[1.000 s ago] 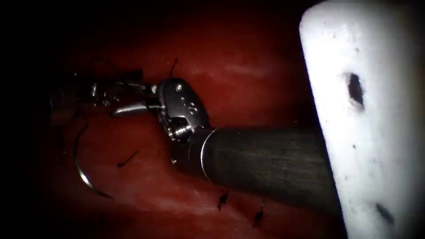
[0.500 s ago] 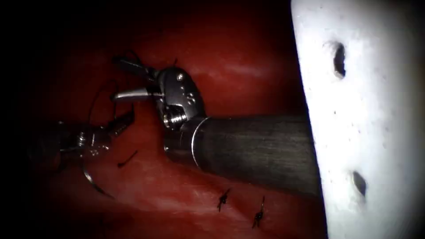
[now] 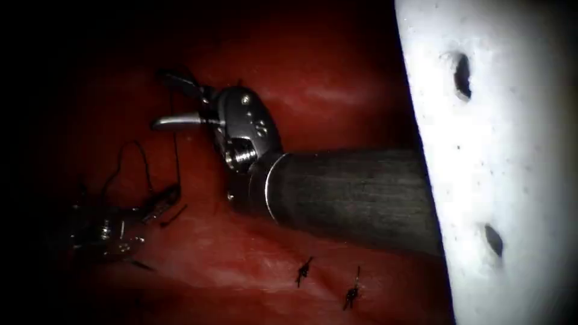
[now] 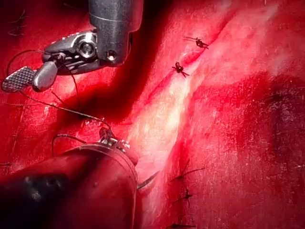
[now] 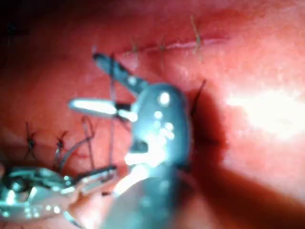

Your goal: Wound Closure

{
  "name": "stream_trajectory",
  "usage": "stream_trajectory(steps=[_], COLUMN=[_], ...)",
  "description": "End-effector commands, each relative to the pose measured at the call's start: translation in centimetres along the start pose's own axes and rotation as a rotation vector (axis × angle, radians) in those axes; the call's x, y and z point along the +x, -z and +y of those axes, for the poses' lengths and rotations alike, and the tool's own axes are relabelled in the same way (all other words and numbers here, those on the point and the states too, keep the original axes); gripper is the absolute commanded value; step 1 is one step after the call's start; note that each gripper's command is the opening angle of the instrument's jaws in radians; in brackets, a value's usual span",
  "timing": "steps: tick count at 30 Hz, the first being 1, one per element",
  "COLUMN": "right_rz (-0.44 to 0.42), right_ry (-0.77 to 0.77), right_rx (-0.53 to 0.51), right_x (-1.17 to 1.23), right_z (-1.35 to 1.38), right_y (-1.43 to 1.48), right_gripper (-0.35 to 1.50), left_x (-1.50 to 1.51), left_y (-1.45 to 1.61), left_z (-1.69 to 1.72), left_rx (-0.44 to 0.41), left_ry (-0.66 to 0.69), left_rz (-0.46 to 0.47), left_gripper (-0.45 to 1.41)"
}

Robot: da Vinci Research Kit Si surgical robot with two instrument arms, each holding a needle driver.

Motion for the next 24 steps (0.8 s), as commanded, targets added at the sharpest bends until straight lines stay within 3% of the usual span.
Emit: stream_trajectory(steps=[1,14,19,24], right_rz=[-0.002,-0.031,-0.201,-0.247], right_ry=[0.000,0.017,0.035,-0.058], right_rx=[-0.008,-0.082,-0.227,-0.308], right_x=[-0.09,-0.10,-0.23,-0.36], right_z=[-0.01,0.02,0.02,0.09], right_y=[-0.01,0.03,0.21,0.43], right_gripper=[1.13,1.18,1.18,1.09], left_x=[0.06,0.53,0.65,0.63], left_y=[-0.02,0.39,0.55,0.56], left_z=[0.05,0.01,-0.11,-0.24], left_rx=[-0.005,-0.005,-0.011,0.005], left_ry=[-0.007,-0.035,-0.037,-0.031], left_rz=[0.003,0.028,0.033,0.038], left_gripper=[-0.45,-0.45,-0.45,-0.45])
